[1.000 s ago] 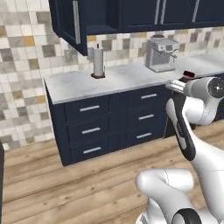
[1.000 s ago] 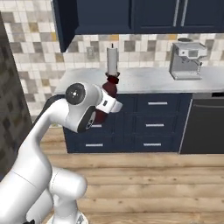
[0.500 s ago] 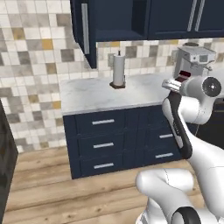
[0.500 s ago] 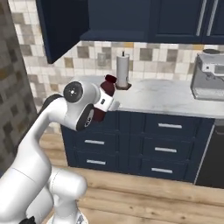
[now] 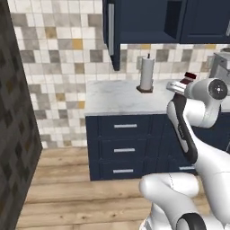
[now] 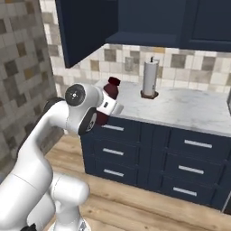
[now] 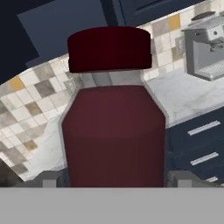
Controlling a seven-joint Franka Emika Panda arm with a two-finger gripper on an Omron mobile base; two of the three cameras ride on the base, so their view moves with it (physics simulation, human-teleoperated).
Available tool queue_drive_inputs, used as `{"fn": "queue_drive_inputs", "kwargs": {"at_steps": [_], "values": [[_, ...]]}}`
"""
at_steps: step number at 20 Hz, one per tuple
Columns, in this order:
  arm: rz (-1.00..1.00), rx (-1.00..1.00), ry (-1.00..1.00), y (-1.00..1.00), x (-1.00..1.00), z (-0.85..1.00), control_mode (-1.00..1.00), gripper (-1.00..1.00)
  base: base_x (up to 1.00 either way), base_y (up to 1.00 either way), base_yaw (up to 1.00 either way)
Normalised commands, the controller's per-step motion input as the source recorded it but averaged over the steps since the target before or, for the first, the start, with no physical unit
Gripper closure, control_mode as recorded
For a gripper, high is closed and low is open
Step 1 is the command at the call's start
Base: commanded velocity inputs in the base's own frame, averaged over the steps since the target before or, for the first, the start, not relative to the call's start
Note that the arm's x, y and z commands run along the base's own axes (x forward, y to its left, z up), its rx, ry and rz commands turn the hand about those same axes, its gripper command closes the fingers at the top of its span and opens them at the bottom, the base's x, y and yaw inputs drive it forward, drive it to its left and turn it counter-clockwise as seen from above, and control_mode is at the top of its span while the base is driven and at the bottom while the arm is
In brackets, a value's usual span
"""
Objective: Pick the juice from the counter and place it in the open cabinet.
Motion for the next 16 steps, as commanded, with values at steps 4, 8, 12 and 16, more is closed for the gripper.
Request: {"fn": "queue_drive_inputs", "kwargs": {"at_steps": [4, 8, 12, 16], "values": [[0.0, 0.0, 0.0, 0.0, 0.0, 0.0, 1.0, 1.0, 0.62, -0.21, 0.31], [0.0, 0.0, 0.0, 0.0, 0.0, 0.0, 1.0, 1.0, 0.56, -0.48, 0.17], [0.0, 0.0, 0.0, 0.0, 0.0, 0.0, 1.0, 1.0, 0.39, -0.55, 0.11], [0.0, 0.0, 0.0, 0.0, 0.0, 0.0, 1.0, 1.0, 0.39, -0.63, 0.07]]}}
